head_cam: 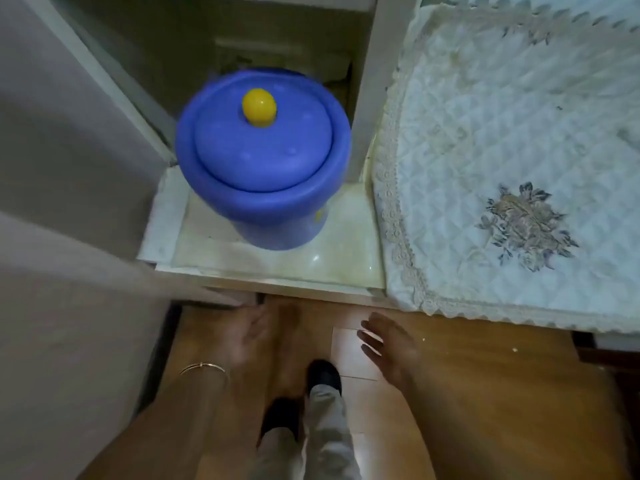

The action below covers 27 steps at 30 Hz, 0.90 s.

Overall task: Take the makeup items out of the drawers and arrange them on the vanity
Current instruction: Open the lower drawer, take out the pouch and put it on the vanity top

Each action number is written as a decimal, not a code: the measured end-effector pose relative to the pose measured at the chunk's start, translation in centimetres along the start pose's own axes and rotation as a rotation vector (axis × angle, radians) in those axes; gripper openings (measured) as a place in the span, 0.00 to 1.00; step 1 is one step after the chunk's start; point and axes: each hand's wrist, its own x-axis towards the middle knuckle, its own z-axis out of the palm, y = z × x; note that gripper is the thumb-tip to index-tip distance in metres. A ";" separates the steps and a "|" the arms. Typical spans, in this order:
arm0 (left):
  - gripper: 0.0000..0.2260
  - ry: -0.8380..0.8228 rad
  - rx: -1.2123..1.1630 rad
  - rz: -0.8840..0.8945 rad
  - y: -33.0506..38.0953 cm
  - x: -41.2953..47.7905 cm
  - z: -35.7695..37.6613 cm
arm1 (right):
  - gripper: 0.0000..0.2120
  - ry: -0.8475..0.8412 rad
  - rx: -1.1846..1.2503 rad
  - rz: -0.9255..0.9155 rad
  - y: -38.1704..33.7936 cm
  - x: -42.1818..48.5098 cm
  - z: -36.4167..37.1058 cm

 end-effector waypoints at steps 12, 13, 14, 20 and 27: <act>0.09 -0.073 -0.134 0.065 0.0 -0.9 -2.0 | 0.12 0.018 0.220 -0.026 2.4 0.3 -0.1; 0.08 -0.085 -0.087 0.059 -0.6 -1.8 -2.5 | 0.13 0.030 0.171 -0.037 3.2 -0.6 -0.3; 0.08 -0.087 -0.007 0.057 -1.1 -2.8 -3.1 | 0.15 0.052 0.080 -0.046 3.8 -1.8 -0.3; 0.08 0.051 0.903 0.774 -2.0 -12.1 -7.4 | 0.06 0.203 -0.700 -0.577 6.0 -11.5 0.1; 0.20 0.037 1.747 1.165 5.0 -11.4 -4.8 | 0.15 0.323 -1.233 -0.998 0.7 -11.5 3.2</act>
